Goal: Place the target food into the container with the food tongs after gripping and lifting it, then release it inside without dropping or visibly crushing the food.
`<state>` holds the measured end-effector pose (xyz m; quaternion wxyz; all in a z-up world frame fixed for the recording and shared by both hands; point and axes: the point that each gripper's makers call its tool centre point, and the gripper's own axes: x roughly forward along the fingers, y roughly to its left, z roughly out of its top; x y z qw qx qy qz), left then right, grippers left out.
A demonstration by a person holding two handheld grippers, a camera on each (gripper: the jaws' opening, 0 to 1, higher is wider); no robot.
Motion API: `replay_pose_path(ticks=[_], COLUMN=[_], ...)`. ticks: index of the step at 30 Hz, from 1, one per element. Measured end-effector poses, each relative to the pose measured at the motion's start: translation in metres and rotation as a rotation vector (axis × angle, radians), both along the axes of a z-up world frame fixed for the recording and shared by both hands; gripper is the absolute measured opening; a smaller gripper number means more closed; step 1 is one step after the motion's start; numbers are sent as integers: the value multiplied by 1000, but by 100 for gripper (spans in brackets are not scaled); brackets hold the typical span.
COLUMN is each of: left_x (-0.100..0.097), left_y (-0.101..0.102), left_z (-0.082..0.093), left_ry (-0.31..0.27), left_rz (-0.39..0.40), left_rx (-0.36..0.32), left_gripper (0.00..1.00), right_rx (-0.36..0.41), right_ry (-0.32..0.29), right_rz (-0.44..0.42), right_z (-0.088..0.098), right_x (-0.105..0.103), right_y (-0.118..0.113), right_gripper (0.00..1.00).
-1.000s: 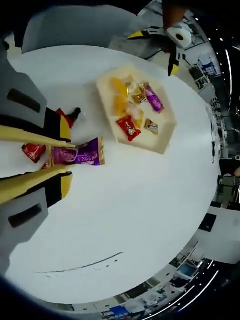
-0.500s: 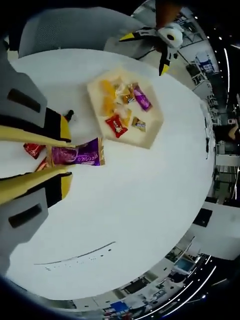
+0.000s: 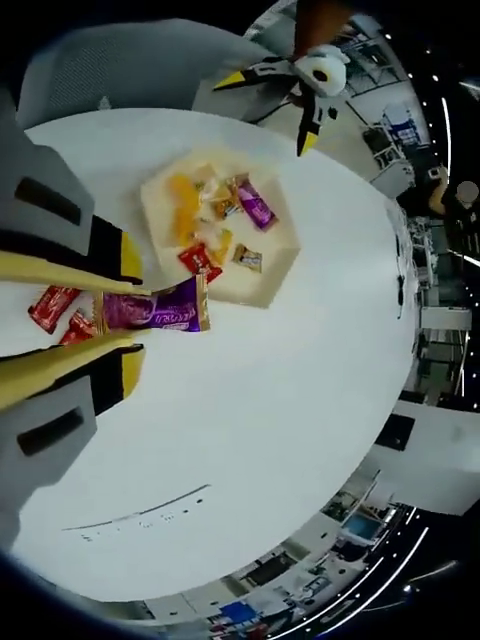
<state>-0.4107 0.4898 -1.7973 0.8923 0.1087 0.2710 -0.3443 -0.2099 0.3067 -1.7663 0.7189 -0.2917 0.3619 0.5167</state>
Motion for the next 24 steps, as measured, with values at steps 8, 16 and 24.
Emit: replay_pose_path(ticks=[8,16,24], left_x=[0,-1,-2], left_y=[1,-1,-2], left_z=[1,-2,-2], left_ry=[-1,7,6], left_rz=[-3,-12,-24], left_rx=[-8,-2,-6], left_gripper=[97,99,99], right_rx=[23,32,41], right_ry=[-4,8,9], right_rz=[16,31,54], right_z=[7,12,19], right_x=[-8,-19,-32], right_y=[34,59,83], right_gripper=[22,22,22])
